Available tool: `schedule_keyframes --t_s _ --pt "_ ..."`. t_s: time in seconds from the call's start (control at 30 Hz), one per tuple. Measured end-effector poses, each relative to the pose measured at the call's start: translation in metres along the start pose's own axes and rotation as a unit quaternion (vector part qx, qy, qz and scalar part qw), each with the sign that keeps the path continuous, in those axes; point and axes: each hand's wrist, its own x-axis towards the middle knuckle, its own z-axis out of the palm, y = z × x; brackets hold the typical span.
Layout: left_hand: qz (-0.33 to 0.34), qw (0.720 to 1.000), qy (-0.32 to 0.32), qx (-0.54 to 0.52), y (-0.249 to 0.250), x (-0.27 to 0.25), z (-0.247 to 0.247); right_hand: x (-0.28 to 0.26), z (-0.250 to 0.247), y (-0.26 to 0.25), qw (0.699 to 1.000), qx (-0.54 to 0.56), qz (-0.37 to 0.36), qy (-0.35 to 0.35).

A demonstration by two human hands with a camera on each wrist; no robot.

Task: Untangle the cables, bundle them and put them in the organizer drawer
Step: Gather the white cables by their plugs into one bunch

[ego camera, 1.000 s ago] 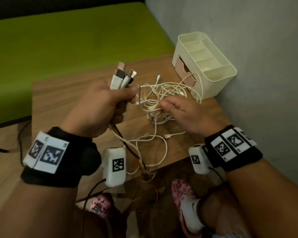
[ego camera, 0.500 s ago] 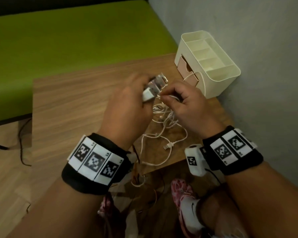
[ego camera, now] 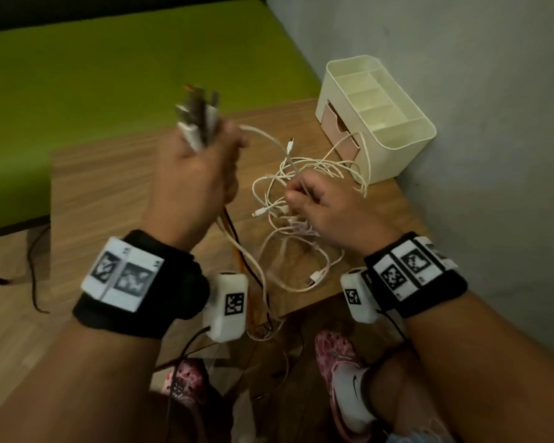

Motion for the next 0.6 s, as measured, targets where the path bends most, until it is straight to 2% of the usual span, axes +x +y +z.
schedule_keyframes --t_s 0.03,0.1,0.13,0.2,0.27,0.33,0.4,0.53,0.6 --pt "-0.008 0.999 0.020 -0.048 0.003 0.003 -0.006 0.001 0.000 0.002 1.000 -0.020 0.005 0.000" --pt "-0.024 0.998 0.041 -0.052 0.005 0.008 -0.023 0.004 -0.002 0.002 0.999 -0.006 0.013 0.029" --pt "-0.039 0.998 0.049 -0.016 0.003 0.010 -0.030 0.005 -0.004 0.002 0.998 0.014 0.016 0.052" --pt "-0.082 0.986 0.049 0.139 -0.002 0.011 -0.040 0.007 -0.006 -0.001 0.993 0.067 0.025 0.091" --pt "-0.134 0.940 0.016 0.314 -0.007 0.009 -0.037 0.008 -0.008 -0.005 0.985 0.123 0.028 0.114" --pt "-0.155 0.895 -0.023 0.419 -0.010 0.005 -0.028 0.009 -0.010 -0.007 0.974 0.184 0.021 0.128" --pt "-0.120 0.873 -0.042 0.471 -0.011 0.003 -0.020 0.008 -0.012 -0.008 0.974 0.177 0.028 0.139" --pt "-0.031 0.877 0.011 0.479 -0.002 -0.004 -0.002 0.004 -0.010 -0.009 0.993 0.033 0.037 0.103" --pt "0.022 0.880 -0.009 0.474 0.001 -0.011 0.012 0.004 -0.003 -0.009 0.997 0.004 0.017 0.077"
